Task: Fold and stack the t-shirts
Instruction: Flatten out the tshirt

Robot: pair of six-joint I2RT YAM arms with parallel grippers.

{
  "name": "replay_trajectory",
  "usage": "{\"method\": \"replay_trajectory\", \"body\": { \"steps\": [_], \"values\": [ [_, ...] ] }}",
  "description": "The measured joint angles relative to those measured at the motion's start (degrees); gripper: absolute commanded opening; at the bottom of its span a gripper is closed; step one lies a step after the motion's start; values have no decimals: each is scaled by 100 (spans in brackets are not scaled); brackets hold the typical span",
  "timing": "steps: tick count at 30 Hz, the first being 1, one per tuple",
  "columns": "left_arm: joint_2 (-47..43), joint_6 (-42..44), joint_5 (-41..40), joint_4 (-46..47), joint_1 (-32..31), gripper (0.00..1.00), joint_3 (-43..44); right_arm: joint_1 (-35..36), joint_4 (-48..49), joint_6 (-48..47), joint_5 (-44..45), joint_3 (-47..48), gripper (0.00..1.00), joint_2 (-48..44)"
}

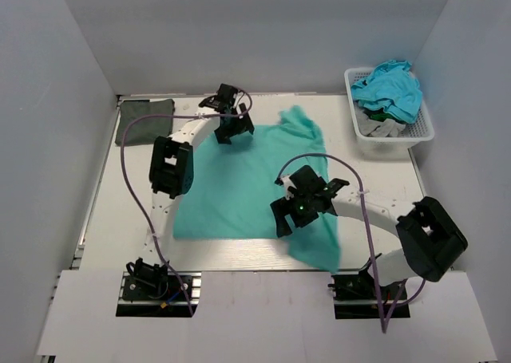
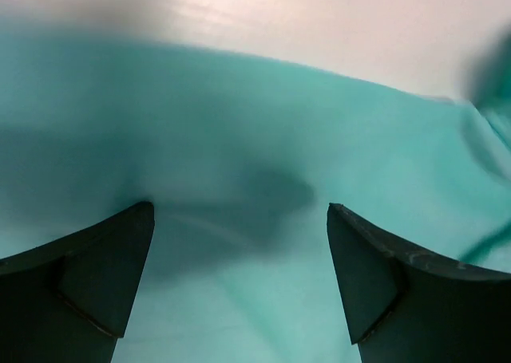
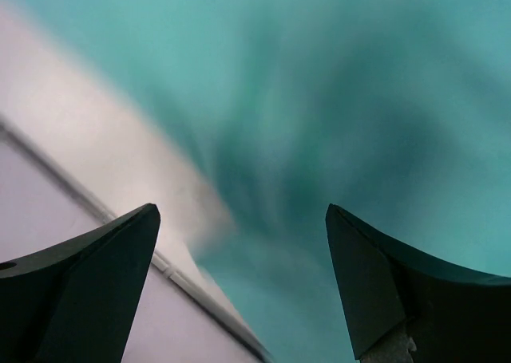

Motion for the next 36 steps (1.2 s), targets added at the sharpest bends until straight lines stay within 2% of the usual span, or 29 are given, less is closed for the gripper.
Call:
{"method": "replay_trajectory", "body": {
  "steps": [2, 4, 6, 9, 12, 18, 23, 26, 30, 36],
  "values": [
    [643, 107, 24, -76, 0, 100, 1073, 363, -284, -39, -315, -11, 90, -214],
    [745, 177, 20, -81, 0, 100, 1239, 439, -448, -98, -387, 22, 90, -374],
    [457, 227, -7, -13, 0, 100, 778, 417, -645, -144, -280, 186, 90, -400],
    [-334, 271, -177, 116, 0, 100, -509, 387, -863, -219, 13, 595, 90, -372],
    [-1023, 280, -476, 129, 0, 100, -1399, 361, -957, -267, 481, 1084, 90, -343],
    [-1576, 260, -1329, -28, 24, 100, -1554, 313, -990, -120, 1646, 1757, 90, -111],
    [-1576, 258, -1738, -262, 133, 100, -1530, 256, -1054, -87, 2315, 2256, 90, 778],
    [-1576, 260, -1851, -343, 245, 100, -1541, 240, -1113, -81, 2693, 2514, 90, 1346],
    [-1659, 258, -1882, -55, 442, 100, -2068, 197, -1196, 2, 3101, 2763, 90, 1895],
    [-1725, 164, -1700, 90, 739, 100, -2865, 26, -1198, 105, 3405, 2776, 90, 2072]
  ]
}}
